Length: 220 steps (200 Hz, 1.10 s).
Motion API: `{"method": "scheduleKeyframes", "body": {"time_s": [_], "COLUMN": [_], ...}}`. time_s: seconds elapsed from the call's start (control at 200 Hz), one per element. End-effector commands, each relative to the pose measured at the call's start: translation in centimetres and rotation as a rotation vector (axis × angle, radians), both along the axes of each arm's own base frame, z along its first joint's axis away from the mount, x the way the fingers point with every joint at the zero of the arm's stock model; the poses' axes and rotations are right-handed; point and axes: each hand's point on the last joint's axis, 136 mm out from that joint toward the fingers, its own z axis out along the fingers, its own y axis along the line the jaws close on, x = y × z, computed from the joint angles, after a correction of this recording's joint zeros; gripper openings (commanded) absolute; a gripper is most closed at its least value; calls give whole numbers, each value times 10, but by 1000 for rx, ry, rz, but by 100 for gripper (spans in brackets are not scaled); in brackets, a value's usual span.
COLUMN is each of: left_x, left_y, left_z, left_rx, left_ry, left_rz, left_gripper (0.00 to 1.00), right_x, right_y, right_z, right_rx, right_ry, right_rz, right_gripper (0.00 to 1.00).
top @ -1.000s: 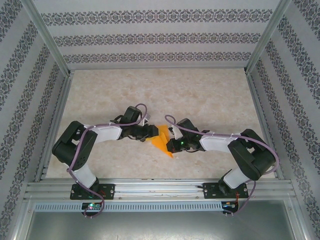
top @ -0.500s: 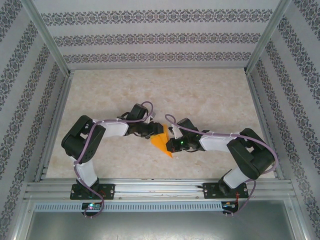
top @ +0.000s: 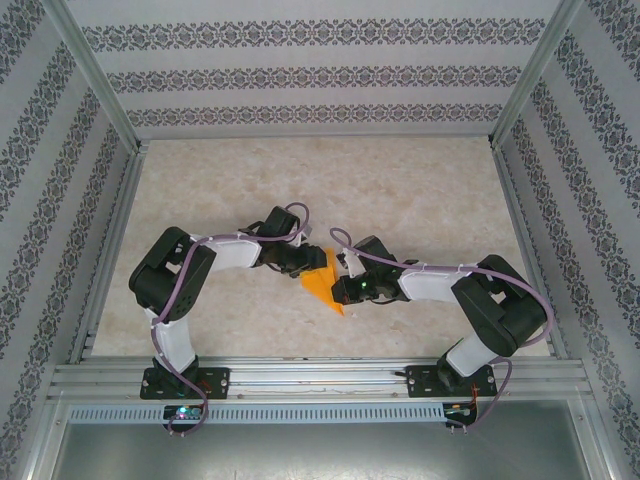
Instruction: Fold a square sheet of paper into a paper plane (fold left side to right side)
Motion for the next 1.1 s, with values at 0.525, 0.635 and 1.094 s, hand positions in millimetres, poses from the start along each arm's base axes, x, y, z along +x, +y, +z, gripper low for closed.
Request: {"method": "scheduleKeyframes", "body": {"time_s": [0.525,0.635,1.094], "left_x": [-7,-8,-8], "left_y": [13,13,13], "left_z": [-30,-30,-29], "left_rx": [135,136,135], "left_ry": [40,41,37], "left_rz": [-11,-11,-12], "left_gripper": [48,48,48], "right_x": [9,17,31], "right_y": [-4,-12,7], "right_z": [37,46,37], "right_rx": [137,175,232], "right_ry": [-18,-28,30], "right_rz": [-36,-69,-75], "right_gripper": [36,45,35]}}
